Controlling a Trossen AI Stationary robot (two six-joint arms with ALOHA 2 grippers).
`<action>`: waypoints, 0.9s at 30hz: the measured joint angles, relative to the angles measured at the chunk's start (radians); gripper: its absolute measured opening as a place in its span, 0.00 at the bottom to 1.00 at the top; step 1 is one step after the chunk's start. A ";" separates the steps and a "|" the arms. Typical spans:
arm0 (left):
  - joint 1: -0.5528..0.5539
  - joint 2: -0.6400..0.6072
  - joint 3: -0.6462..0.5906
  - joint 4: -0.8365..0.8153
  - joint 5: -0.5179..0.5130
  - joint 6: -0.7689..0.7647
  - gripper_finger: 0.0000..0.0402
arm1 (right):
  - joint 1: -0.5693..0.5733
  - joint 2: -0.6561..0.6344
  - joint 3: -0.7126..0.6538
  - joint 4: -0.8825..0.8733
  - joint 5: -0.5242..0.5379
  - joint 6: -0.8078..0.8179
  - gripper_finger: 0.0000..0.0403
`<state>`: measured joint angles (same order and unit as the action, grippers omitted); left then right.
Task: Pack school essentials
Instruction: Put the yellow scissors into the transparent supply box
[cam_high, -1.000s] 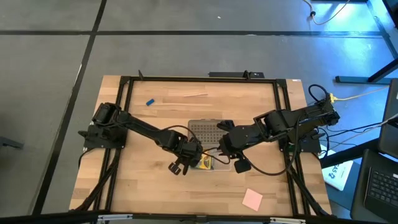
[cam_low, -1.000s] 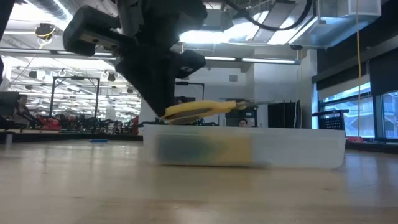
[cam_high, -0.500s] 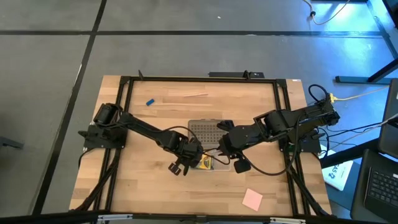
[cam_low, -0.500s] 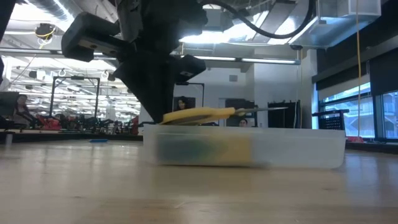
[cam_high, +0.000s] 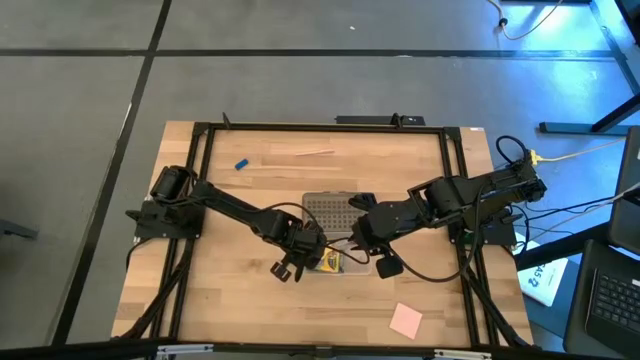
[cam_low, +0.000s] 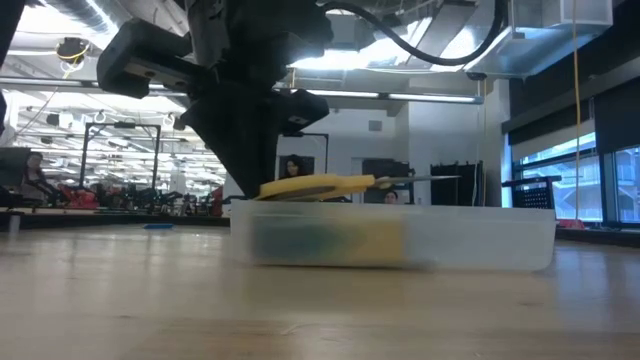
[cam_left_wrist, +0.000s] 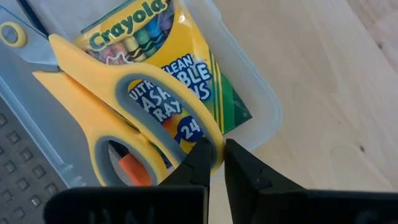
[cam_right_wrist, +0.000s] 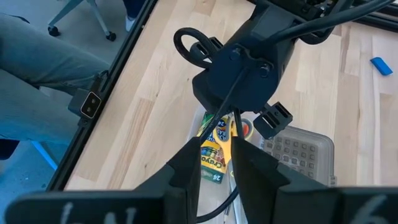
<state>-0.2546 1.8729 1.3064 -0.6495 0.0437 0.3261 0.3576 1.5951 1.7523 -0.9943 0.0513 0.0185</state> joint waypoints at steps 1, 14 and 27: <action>0.003 0.000 0.000 -0.001 0.001 -0.002 0.04 | 0.000 0.000 0.000 0.000 0.000 0.000 0.23; 0.028 0.004 0.000 -0.005 0.049 -0.010 0.06 | 0.000 0.000 -0.001 0.001 0.000 0.001 0.23; 0.030 0.005 0.000 -0.007 0.047 -0.010 0.20 | 0.000 0.000 -0.001 0.002 0.000 0.002 0.23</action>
<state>-0.2245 1.8778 1.3064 -0.6567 0.0906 0.3161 0.3573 1.5955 1.7515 -0.9926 0.0513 0.0206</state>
